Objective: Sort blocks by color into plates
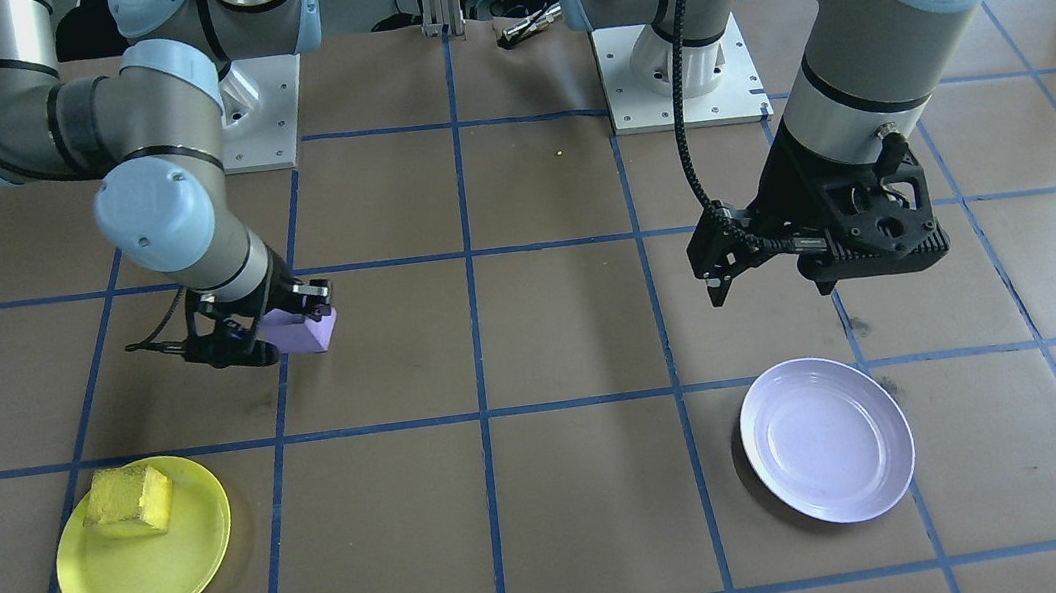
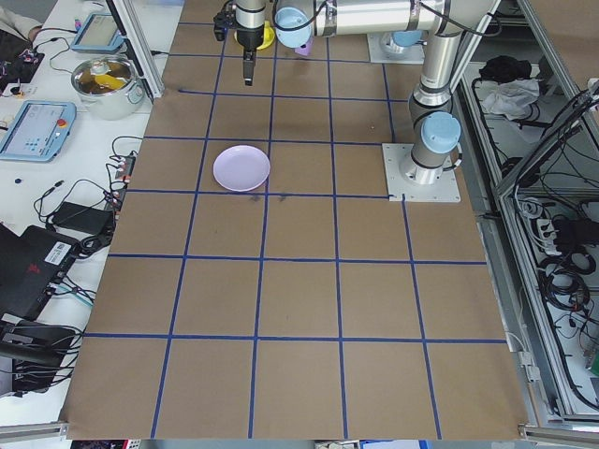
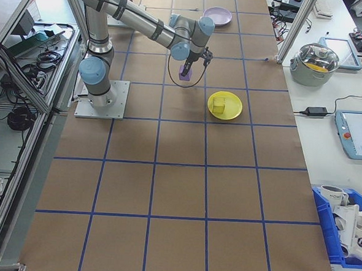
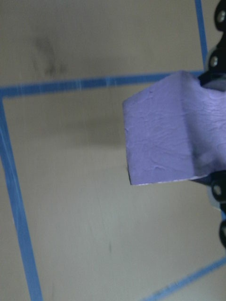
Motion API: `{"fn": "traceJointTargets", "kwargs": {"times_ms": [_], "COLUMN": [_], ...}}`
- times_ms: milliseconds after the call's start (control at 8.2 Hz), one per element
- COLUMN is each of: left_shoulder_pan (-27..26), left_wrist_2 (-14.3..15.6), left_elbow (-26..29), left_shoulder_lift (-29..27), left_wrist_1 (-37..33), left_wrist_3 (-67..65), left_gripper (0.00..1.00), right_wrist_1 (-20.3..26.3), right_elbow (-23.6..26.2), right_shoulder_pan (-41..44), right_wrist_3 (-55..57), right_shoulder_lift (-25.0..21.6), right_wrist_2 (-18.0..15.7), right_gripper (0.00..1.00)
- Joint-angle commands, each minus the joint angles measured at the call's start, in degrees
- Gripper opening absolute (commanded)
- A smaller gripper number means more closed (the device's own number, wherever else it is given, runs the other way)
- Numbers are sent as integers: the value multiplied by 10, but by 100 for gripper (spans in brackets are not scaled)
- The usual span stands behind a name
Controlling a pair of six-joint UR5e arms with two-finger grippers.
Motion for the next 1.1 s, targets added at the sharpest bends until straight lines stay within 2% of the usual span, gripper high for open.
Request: {"fn": "traceJointTargets", "kwargs": {"times_ms": [0, 244, 488, 610, 732, 854, 976], "left_shoulder_pan": [0, 0, 0, 0, 0, 0, 0], "left_wrist_2": [0, 0, 0, -1, -1, -2, -2], "left_elbow": [-2, -2, -3, -7, -7, -7, -7], "left_shoulder_lift": [1, 1, 0, -1, 0, -1, -1], "left_wrist_1": [0, 0, 0, 0, 0, 1, 0], "left_wrist_3": [1, 2, 2, 2, 2, 2, 2], "left_gripper": [100, 100, 100, 100, 100, 100, 100], "right_wrist_1": [-2, -17, -41, -43, -43, -43, -38], "right_elbow": [-76, -136, -203, -221, -221, -219, -219], "right_shoulder_pan": [165, 230, 273, 294, 297, 297, 296], "right_wrist_3": [86, 186, 251, 258, 257, 255, 247], "right_shoulder_lift": [29, 76, 156, 180, 183, 184, 181], "right_wrist_2": [77, 78, 76, 62, 61, 61, 32], "right_gripper": [0, 0, 2, 17, 20, 34, 99]}}
